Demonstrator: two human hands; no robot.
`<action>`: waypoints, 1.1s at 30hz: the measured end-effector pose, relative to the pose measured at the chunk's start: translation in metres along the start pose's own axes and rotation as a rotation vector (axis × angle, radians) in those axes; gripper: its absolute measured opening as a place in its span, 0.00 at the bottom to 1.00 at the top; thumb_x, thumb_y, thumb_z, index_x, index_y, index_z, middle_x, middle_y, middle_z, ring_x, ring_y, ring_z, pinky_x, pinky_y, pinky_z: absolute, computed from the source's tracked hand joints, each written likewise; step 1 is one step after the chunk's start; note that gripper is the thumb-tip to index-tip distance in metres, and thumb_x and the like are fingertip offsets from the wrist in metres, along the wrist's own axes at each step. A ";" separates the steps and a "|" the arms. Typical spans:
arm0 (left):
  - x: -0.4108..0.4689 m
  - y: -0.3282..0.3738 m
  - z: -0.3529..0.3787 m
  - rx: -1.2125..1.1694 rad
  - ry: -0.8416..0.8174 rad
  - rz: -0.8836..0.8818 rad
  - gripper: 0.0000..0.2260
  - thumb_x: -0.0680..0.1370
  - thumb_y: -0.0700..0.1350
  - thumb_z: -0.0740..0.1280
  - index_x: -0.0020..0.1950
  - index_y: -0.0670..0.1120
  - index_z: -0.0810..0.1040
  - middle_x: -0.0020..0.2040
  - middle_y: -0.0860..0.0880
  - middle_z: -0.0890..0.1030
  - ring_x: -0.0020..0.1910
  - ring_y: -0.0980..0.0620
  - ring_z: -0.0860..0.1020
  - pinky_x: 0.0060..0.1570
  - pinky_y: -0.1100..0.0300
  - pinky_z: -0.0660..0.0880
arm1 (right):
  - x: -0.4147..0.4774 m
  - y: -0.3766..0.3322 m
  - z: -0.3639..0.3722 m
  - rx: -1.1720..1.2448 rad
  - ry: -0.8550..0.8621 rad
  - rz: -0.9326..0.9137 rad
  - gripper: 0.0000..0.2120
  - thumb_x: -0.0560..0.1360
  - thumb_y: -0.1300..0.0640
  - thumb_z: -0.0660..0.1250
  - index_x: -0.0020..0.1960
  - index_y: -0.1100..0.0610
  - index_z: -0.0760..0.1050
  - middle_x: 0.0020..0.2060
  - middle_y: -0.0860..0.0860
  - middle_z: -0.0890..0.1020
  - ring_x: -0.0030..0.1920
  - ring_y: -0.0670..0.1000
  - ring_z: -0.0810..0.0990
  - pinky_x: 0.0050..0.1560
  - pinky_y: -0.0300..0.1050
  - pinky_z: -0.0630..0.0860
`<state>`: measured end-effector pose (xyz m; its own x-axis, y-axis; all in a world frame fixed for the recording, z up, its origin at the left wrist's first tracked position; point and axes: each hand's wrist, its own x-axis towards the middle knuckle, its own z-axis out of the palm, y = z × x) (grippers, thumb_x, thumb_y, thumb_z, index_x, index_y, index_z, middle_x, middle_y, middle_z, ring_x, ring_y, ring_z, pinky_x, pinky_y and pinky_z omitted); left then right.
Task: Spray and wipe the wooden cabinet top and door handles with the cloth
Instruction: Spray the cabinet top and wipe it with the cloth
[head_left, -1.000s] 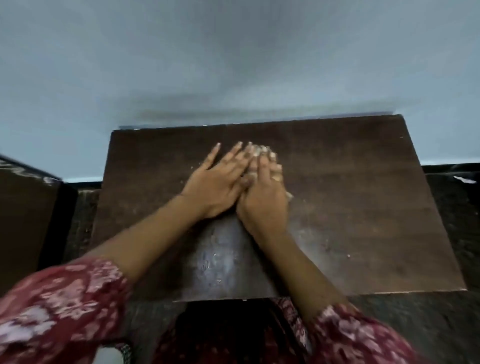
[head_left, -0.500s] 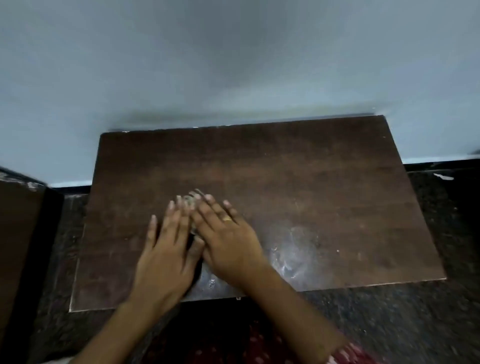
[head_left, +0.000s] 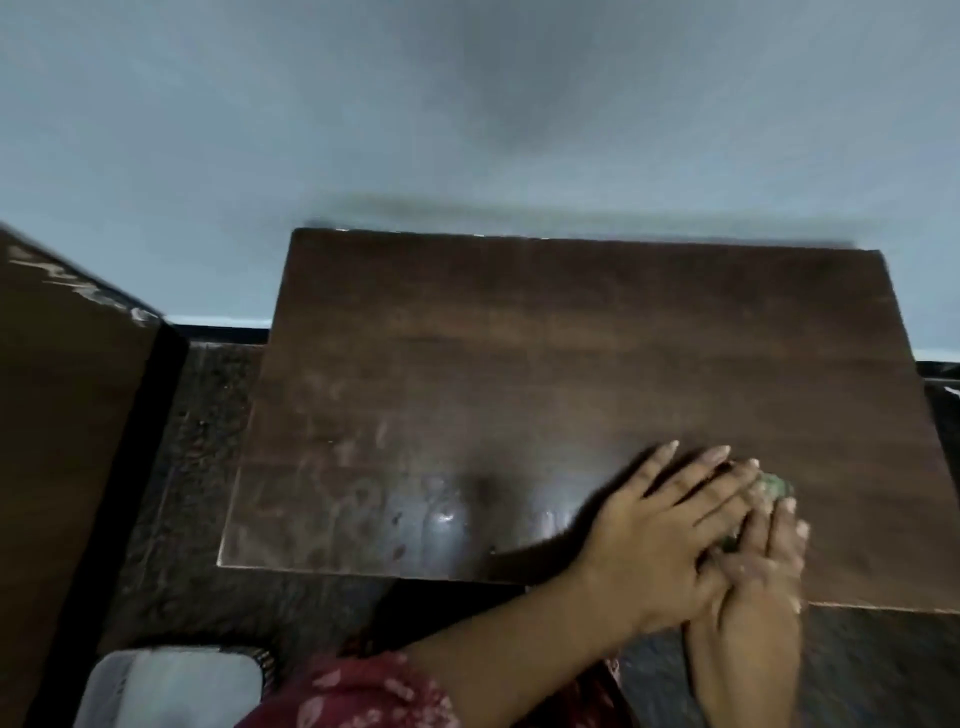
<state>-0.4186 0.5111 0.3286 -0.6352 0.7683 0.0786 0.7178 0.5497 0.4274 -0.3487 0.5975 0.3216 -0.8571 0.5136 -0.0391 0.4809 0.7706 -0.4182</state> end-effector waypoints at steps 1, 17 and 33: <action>-0.013 -0.008 -0.003 -0.003 0.008 -0.032 0.23 0.80 0.54 0.56 0.73 0.47 0.68 0.75 0.52 0.65 0.76 0.53 0.56 0.75 0.49 0.50 | -0.007 -0.013 0.006 0.001 0.022 -0.031 0.32 0.72 0.52 0.51 0.68 0.74 0.61 0.69 0.69 0.62 0.69 0.67 0.58 0.68 0.49 0.50; -0.153 -0.174 -0.107 0.295 0.018 -0.831 0.31 0.78 0.58 0.29 0.76 0.45 0.47 0.78 0.48 0.52 0.77 0.51 0.47 0.73 0.48 0.41 | 0.008 -0.249 0.100 0.014 -0.292 -0.809 0.25 0.76 0.55 0.51 0.72 0.60 0.63 0.71 0.55 0.66 0.72 0.55 0.63 0.67 0.47 0.65; -0.217 -0.078 -0.062 0.150 0.036 -0.875 0.31 0.82 0.58 0.39 0.75 0.38 0.57 0.77 0.42 0.58 0.78 0.53 0.46 0.74 0.53 0.46 | -0.053 -0.172 0.062 -0.078 -0.434 -1.056 0.26 0.70 0.54 0.57 0.68 0.56 0.70 0.69 0.51 0.71 0.71 0.53 0.64 0.67 0.47 0.63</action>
<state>-0.3542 0.2808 0.3342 -0.9806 0.0436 -0.1911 -0.0006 0.9742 0.2256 -0.3974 0.4142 0.3398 -0.8240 -0.5662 -0.0185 -0.5201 0.7690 -0.3717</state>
